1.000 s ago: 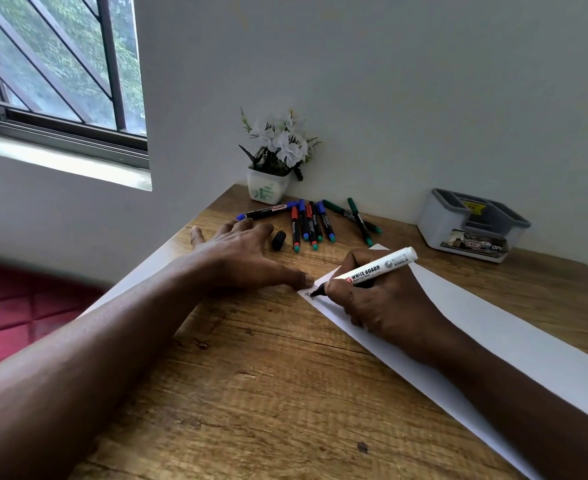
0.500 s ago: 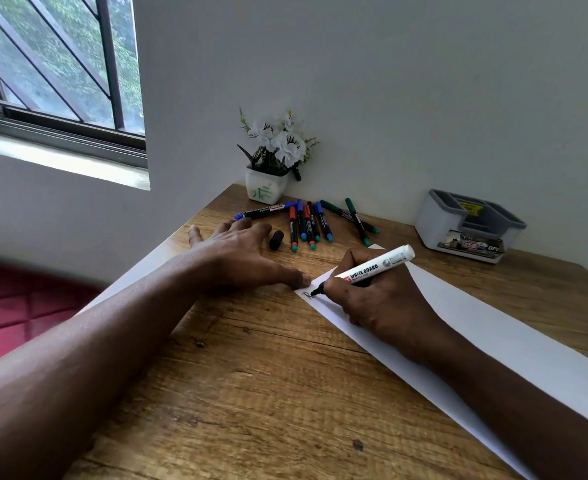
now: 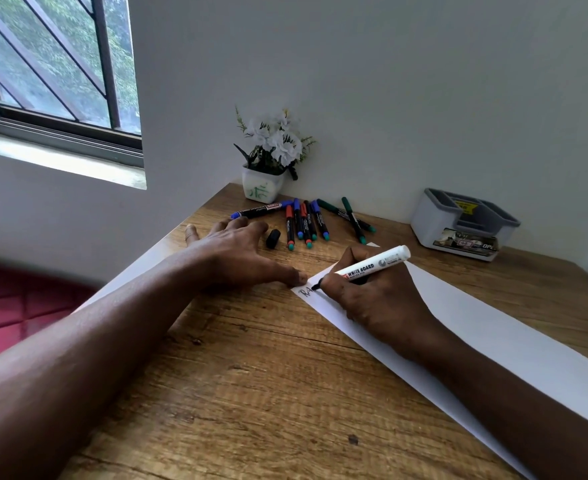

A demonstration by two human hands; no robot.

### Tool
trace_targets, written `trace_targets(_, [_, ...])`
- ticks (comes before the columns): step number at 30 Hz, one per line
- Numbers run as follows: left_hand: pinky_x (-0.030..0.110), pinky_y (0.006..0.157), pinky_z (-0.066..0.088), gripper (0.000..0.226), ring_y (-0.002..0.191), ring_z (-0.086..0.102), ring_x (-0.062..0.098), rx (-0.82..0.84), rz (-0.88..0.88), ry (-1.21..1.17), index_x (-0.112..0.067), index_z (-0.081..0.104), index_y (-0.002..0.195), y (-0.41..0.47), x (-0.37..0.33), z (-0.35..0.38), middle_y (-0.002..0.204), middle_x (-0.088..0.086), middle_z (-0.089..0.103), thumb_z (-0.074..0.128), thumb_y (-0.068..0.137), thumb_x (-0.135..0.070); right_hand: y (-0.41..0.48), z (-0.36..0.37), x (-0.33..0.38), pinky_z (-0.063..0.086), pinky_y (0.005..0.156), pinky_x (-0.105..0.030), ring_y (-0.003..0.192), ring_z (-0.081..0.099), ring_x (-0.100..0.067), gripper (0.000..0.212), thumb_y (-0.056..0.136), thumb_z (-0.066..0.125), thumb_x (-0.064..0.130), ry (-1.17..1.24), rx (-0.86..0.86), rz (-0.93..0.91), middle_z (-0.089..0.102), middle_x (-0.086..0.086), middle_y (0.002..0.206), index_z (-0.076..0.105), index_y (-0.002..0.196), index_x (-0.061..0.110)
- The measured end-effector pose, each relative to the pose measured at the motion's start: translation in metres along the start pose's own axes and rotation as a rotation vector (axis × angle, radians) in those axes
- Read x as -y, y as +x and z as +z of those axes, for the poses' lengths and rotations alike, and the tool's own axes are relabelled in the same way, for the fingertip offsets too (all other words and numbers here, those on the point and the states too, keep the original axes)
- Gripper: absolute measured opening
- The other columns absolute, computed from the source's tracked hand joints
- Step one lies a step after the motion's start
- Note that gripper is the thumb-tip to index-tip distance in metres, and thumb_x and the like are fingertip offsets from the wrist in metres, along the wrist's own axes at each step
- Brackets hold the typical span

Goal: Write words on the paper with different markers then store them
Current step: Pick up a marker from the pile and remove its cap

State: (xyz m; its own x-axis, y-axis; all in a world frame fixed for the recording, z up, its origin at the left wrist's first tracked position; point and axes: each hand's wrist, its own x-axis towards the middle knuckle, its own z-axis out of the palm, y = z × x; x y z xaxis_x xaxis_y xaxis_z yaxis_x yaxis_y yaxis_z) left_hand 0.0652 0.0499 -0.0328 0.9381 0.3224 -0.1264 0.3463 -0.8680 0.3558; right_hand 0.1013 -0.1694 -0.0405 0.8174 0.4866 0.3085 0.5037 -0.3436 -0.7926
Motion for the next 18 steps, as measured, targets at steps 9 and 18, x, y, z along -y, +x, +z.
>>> trace_targets(9, [0.068,0.119,-0.010,0.118,0.157,-0.002,0.031,-0.004,0.003,0.009,-0.040,0.017,0.159,0.0001,-0.0010,0.0007,0.171,0.001,0.005,0.057,0.061,-0.093,0.0012,-0.0025,-0.0003,0.050,0.054,-0.029,0.050,0.060,-0.009,0.017,0.085,0.078,0.020,0.018,0.001,0.037,0.066,-0.002,0.057,0.067,0.076,0.010])
trace_targets(18, [0.069,0.119,-0.008,0.116,0.157,-0.001,0.030,-0.008,0.011,0.004,-0.039,0.019,0.159,-0.0020,-0.0013,0.0003,0.171,0.001,0.007,0.057,0.063,-0.092,0.0013,-0.0007,-0.0027,0.051,0.055,-0.029,0.052,0.062,-0.008,0.018,0.085,0.078,0.024,-0.004,-0.018,0.056,0.068,0.003,0.058,0.071,0.080,0.009])
